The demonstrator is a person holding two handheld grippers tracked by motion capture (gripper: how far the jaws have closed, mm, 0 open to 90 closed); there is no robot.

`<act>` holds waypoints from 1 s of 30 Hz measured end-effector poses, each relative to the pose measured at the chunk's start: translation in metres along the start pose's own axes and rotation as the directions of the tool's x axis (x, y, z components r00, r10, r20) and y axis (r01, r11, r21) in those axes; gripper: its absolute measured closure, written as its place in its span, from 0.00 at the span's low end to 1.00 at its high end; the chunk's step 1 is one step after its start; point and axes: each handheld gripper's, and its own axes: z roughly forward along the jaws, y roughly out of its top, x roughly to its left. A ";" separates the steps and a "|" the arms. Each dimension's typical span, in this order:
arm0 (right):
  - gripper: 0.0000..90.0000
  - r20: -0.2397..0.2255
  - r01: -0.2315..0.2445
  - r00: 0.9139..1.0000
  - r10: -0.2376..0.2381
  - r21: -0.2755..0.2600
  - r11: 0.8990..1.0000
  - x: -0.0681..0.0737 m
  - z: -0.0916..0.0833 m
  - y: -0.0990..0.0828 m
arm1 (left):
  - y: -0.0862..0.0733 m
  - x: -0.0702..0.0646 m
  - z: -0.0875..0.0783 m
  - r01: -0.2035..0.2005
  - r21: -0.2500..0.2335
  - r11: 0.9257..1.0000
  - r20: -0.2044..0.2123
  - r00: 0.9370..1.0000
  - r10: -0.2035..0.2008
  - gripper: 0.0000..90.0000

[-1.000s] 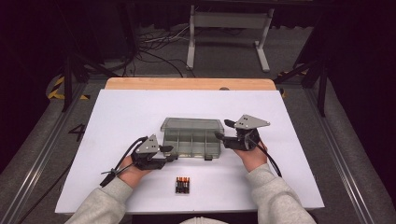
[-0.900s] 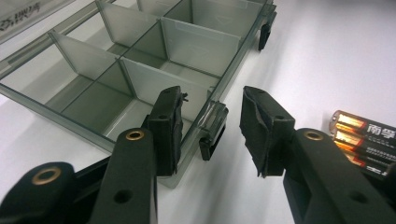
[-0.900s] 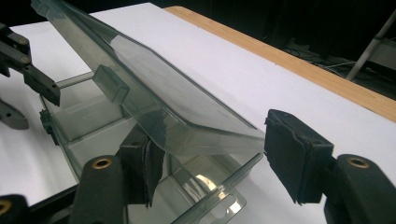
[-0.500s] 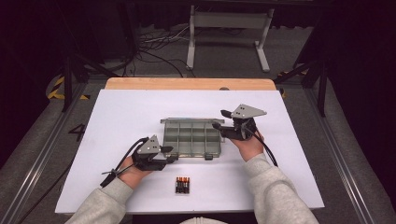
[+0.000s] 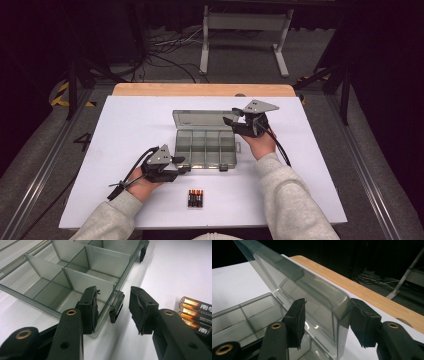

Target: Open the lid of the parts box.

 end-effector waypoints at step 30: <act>0.58 0.045 -0.126 0.991 0.122 0.080 0.989 -0.031 0.041 -0.017 | -0.001 0.002 -0.001 0.030 -0.011 0.999 0.026 0.999 -0.030 0.63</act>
